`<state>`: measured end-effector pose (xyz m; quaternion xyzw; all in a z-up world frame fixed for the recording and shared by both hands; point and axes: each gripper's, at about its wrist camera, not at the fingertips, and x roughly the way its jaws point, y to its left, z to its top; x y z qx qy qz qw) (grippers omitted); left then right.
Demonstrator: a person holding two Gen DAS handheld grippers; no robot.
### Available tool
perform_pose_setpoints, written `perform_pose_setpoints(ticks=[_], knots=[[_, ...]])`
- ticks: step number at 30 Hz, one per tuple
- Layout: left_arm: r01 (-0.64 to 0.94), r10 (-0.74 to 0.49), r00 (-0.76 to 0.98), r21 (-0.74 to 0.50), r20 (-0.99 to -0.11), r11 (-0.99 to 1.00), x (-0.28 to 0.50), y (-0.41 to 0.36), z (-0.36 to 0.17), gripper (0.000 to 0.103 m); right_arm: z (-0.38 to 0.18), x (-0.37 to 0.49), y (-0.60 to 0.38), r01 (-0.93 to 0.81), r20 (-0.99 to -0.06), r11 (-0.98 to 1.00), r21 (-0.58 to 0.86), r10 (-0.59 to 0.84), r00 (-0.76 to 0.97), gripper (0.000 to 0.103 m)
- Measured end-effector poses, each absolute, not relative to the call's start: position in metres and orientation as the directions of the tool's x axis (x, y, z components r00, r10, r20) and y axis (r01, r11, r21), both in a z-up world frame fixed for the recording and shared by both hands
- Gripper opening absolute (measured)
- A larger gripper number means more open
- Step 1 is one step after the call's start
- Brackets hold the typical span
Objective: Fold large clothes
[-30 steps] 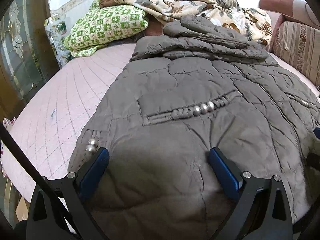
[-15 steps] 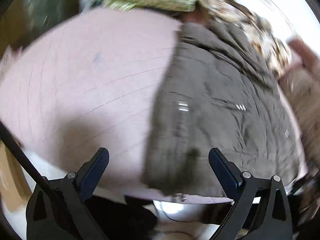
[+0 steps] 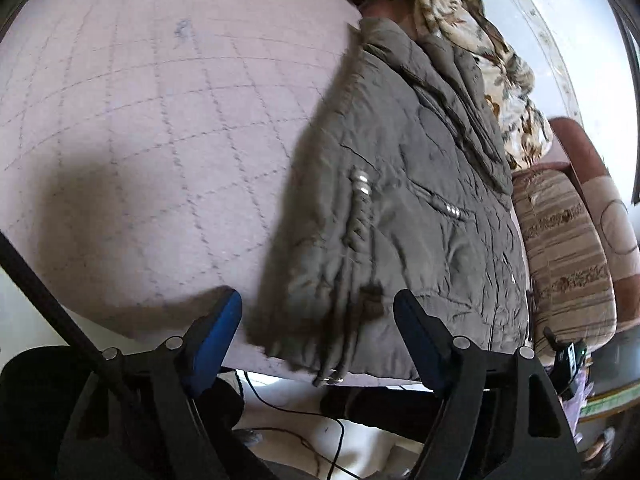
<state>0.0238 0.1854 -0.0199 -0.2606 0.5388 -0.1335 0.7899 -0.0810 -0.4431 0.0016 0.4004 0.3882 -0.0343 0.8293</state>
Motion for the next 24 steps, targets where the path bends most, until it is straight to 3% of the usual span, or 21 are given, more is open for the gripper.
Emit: perform_pose_setpoints(ticks=[7, 9, 14, 17, 20, 22, 23, 24], knots=[[0.06, -0.547, 0.356, -0.566, -0.757, 0.822, 0.011, 0.14, -0.019, 0.077, -0.002, -0.085, -0.445, 0.377, -0.67, 0.661, 0.649, 0.262, 0.694, 0.099], [0.041, -0.554, 0.367, -0.582, -0.747, 0.812, 0.011, 0.145, -0.021, 0.072, -0.004, -0.085, -0.446, 0.383, -0.678, 0.662, 0.644, 0.262, 0.687, 0.099], [-0.003, -0.6, 0.386, -0.652, -0.701, 0.759, 0.017, 0.16, -0.027, 0.072, -0.011, -0.081, -0.447, 0.411, -0.714, 0.671, 0.617, 0.259, 0.65, 0.098], [0.014, -0.61, 0.398, -0.66, -0.685, 0.751, 0.019, 0.152, -0.028, 0.082, -0.019, -0.074, -0.442, 0.408, -0.723, 0.666, 0.624, 0.294, 0.625, 0.094], [0.046, -0.586, 0.415, -0.627, -0.696, 0.777, 0.017, 0.141, -0.024, 0.083, -0.022, -0.064, -0.422, 0.357, -0.731, 0.709, 0.609, 0.325, 0.601, 0.079], [0.073, -0.593, 0.434, -0.629, -0.678, 0.774, 0.012, 0.139, -0.018, 0.061, -0.02, -0.061, -0.403, 0.285, -0.717, 0.74, 0.609, 0.361, 0.596, 0.038], [0.076, -0.584, 0.44, -0.62, -0.682, 0.781, 0.011, 0.138, -0.017, 0.042, -0.019, -0.063, -0.397, 0.27, -0.705, 0.738, 0.619, 0.37, 0.605, 0.037], [0.074, -0.567, 0.448, -0.603, -0.692, 0.794, 0.011, 0.136, -0.016, 0.041, -0.018, -0.065, -0.392, 0.265, -0.704, 0.749, 0.608, 0.354, 0.615, 0.034]])
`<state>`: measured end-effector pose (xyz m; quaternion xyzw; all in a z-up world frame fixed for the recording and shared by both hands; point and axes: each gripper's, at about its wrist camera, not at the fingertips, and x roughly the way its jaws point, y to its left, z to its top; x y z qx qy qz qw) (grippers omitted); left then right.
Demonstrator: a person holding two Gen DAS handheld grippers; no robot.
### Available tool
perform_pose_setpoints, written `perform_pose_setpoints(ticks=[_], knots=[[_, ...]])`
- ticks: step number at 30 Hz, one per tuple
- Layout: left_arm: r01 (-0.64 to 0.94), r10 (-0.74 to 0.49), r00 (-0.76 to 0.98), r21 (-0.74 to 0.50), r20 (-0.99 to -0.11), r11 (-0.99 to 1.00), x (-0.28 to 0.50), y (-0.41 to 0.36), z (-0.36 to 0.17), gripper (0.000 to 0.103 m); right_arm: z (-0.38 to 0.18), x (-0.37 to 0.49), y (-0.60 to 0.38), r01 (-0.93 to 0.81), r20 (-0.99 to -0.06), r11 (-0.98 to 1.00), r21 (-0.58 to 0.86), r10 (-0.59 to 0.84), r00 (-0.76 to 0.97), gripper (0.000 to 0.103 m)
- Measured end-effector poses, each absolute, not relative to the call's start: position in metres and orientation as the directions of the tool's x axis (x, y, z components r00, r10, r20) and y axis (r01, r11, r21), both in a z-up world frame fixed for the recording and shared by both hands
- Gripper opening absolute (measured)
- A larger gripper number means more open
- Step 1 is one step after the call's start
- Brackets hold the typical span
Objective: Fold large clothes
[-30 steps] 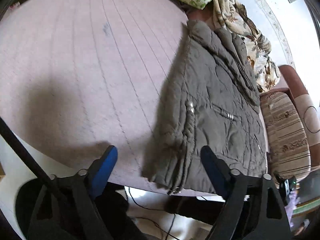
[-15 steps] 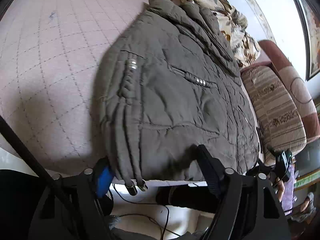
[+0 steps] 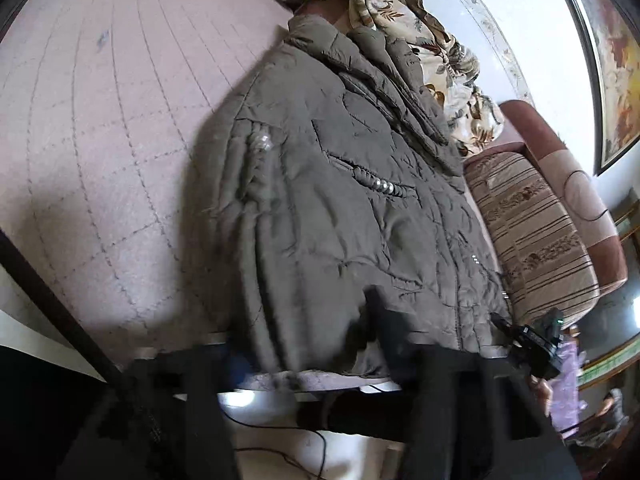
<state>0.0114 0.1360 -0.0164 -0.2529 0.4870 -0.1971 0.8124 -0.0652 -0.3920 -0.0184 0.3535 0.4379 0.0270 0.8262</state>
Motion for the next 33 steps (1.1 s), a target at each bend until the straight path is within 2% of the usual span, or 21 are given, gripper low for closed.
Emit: perform_pose_setpoints(ticks=[4, 5, 7, 8, 9, 10, 11, 12, 13, 14, 18, 25, 33], knots=[[0.051, -0.532, 0.455, -0.576, -0.714, 0.816, 0.012, 0.133, -0.021, 0.042, -0.02, -0.067, -0.394, 0.272, -0.694, 0.741, 0.614, 0.343, 0.633, 0.033], [0.049, -0.531, 0.459, -0.577, -0.712, 0.816, 0.011, 0.135, -0.022, 0.045, -0.021, -0.067, -0.394, 0.271, -0.694, 0.74, 0.616, 0.346, 0.632, 0.037], [0.047, -0.567, 0.468, -0.622, -0.678, 0.781, 0.013, 0.135, -0.025, 0.062, -0.023, -0.065, -0.394, 0.283, -0.707, 0.747, 0.601, 0.333, 0.624, 0.048], [0.05, -0.583, 0.48, -0.643, -0.655, 0.764, 0.011, 0.135, -0.026, 0.069, -0.026, -0.064, -0.394, 0.296, -0.712, 0.742, 0.602, 0.33, 0.62, 0.049], [0.051, -0.575, 0.488, -0.636, -0.657, 0.77, 0.01, 0.134, -0.026, 0.069, -0.027, -0.063, -0.396, 0.297, -0.708, 0.735, 0.61, 0.336, 0.621, 0.049], [0.066, -0.558, 0.488, -0.61, -0.671, 0.79, 0.01, 0.129, -0.024, 0.069, -0.027, -0.063, -0.395, 0.292, -0.708, 0.74, 0.606, 0.335, 0.621, 0.044], [0.077, -0.54, 0.492, -0.584, -0.683, 0.808, 0.009, 0.126, -0.022, 0.065, -0.025, -0.062, -0.393, 0.281, -0.707, 0.746, 0.603, 0.337, 0.622, 0.037], [0.088, -0.514, 0.507, -0.552, -0.692, 0.829, 0.007, 0.122, -0.019, 0.046, -0.023, -0.062, -0.391, 0.268, -0.698, 0.746, 0.609, 0.345, 0.627, 0.029], [0.102, -0.521, 0.506, -0.552, -0.687, 0.827, 0.006, 0.121, -0.017, 0.036, -0.018, -0.064, -0.39, 0.25, -0.686, 0.753, 0.609, 0.342, 0.642, 0.024], [0.113, -0.53, 0.509, -0.558, -0.679, 0.823, 0.005, 0.121, -0.015, 0.031, -0.014, -0.065, -0.389, 0.238, -0.681, 0.763, 0.601, 0.333, 0.652, 0.023], [0.155, -0.46, 0.564, -0.459, -0.686, 0.875, -0.001, 0.111, 0.002, 0.026, 0.003, -0.072, -0.379, 0.199, -0.659, 0.805, 0.559, 0.285, 0.696, 0.019], [0.241, -0.364, 0.673, -0.275, -0.644, 0.931, -0.017, 0.098, 0.042, 0.025, 0.035, -0.082, -0.374, 0.142, -0.611, 0.845, 0.516, 0.247, 0.752, 0.018], [0.278, -0.354, 0.716, -0.219, -0.602, 0.935, -0.022, 0.097, 0.072, 0.025, 0.074, -0.086, -0.376, 0.09, -0.554, 0.866, 0.492, 0.231, 0.8, 0.017]])
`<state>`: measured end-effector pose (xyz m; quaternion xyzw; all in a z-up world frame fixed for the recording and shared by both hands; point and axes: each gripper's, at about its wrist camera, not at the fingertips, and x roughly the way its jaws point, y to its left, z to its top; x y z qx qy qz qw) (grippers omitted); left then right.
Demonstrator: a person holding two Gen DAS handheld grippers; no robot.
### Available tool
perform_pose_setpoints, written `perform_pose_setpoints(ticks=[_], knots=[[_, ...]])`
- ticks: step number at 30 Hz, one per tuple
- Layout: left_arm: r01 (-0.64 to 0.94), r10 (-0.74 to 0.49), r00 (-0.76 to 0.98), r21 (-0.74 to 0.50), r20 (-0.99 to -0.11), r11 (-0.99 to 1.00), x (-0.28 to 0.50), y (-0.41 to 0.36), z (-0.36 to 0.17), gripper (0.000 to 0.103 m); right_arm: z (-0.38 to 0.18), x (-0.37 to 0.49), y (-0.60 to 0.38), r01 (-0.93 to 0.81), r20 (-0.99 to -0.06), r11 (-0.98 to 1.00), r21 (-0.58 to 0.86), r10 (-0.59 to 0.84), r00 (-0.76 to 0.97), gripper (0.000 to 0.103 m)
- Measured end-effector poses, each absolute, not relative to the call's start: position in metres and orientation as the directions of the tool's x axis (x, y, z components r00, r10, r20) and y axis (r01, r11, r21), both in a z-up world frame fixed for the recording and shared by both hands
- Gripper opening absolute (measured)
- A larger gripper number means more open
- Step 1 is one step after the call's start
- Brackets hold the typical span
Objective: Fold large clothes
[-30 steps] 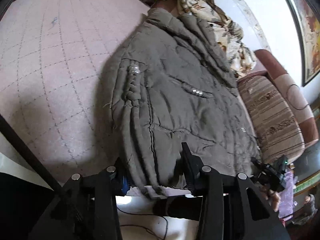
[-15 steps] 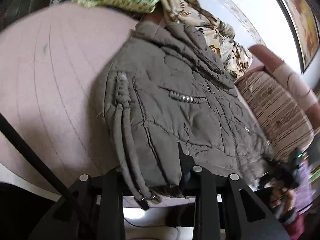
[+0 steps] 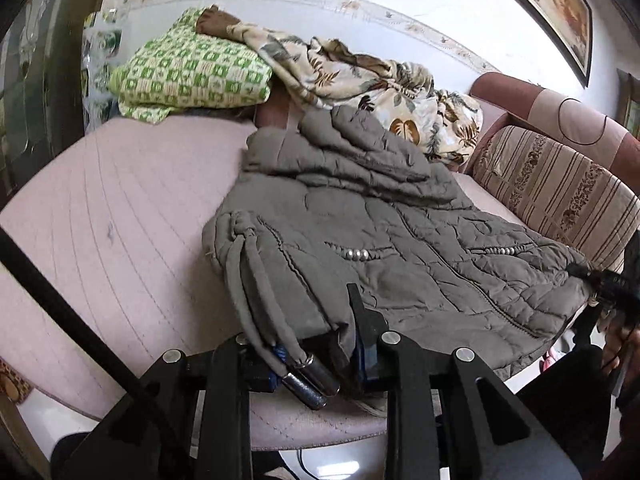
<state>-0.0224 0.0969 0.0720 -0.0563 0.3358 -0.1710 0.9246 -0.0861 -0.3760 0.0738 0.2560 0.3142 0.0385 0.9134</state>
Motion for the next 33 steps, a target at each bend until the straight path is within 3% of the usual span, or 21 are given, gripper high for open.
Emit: perform_pose_setpoints(ticks=[12, 18, 26, 33], knots=[[0.306, -0.347, 0.767, -0.167, -0.54, 0.937, 0.029, 0.09, 0.149, 0.025, 0.154, -0.036, -0.385, -0.019, -0.438, 0.858, 0.513, 0.281, 0.854, 0.017], [0.304, -0.363, 0.766, -0.197, -0.531, 0.932, 0.081, 0.084, 0.184, 0.025, 0.197, 0.02, -0.391, -0.05, -0.401, 0.854, 0.518, 0.294, 0.868, 0.017], [0.264, -0.355, 0.756, -0.241, -0.55, 0.934, 0.192, 0.075, 0.208, 0.025, 0.23, 0.131, -0.397, -0.055, -0.397, 0.86, 0.507, 0.29, 0.871, 0.017], [0.219, -0.368, 0.702, -0.307, -0.61, 0.926, 0.32, 0.058, 0.196, 0.028, 0.218, 0.245, -0.408, -0.013, -0.447, 0.858, 0.514, 0.28, 0.85, 0.017]])
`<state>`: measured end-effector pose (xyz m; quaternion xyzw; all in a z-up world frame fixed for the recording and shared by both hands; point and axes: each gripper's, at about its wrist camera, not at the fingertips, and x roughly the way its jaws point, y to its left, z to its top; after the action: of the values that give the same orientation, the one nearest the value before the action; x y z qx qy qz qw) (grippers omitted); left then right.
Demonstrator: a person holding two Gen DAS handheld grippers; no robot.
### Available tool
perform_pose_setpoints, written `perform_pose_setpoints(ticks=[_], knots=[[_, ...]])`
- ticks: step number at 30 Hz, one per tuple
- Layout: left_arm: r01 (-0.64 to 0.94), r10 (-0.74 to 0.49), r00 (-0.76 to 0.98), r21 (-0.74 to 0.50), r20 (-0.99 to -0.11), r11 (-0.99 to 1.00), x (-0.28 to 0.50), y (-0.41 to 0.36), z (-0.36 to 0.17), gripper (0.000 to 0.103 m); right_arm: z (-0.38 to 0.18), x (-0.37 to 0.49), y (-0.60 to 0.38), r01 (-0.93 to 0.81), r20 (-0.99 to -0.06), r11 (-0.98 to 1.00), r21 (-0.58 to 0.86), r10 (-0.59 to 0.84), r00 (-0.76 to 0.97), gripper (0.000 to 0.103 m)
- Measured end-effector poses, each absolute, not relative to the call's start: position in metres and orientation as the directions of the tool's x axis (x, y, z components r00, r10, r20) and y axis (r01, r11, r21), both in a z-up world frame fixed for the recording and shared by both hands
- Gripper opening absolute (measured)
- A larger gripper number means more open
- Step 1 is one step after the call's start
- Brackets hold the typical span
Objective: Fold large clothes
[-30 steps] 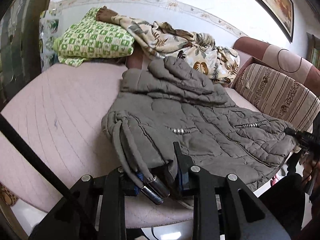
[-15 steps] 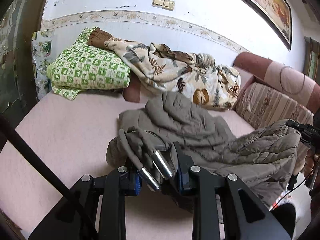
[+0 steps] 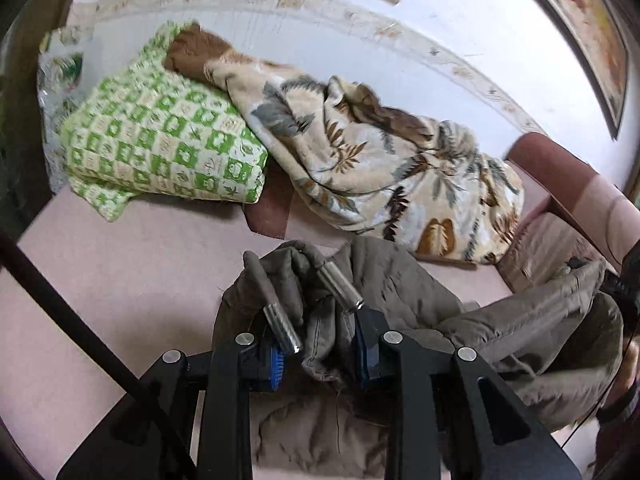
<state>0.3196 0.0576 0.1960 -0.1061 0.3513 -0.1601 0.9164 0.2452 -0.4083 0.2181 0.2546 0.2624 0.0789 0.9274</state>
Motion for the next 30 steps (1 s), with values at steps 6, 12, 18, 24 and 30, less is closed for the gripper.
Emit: perform_pose_setpoints(ticks=[6, 12, 18, 24, 30], knots=[[0.153, -0.378, 0.609, -0.364, -0.698, 0.919, 0.426, 0.041, 0.142, 0.033, 0.158, 0.346, -0.427, 0.114, -0.542, 0.827, 0.551, 0.25, 0.802, 0.018], [0.072, -0.405, 0.541, -0.44, -0.737, 0.895, 0.486, 0.047, 0.083, 0.046, 0.077, 0.403, -0.454, 0.293, -0.647, 0.76, 0.579, 0.21, 0.733, 0.024], [0.066, -0.466, 0.547, -0.519, -0.696, 0.852, 0.495, 0.066, 0.081, 0.051, 0.051, 0.414, -0.481, 0.32, -0.597, 0.594, 0.738, 0.354, 0.72, 0.039], [-0.004, -0.477, 0.635, -0.62, -0.607, 0.784, 0.493, 0.112, 0.115, 0.059, 0.083, 0.389, -0.518, 0.312, -0.527, 0.524, 0.793, 0.331, 0.782, 0.049], [0.205, -0.432, 0.665, -0.407, -0.609, 0.89, 0.445, 0.054, 0.161, 0.059, 0.144, 0.363, -0.472, 0.129, -0.531, 0.754, 0.644, 0.319, 0.785, 0.049]])
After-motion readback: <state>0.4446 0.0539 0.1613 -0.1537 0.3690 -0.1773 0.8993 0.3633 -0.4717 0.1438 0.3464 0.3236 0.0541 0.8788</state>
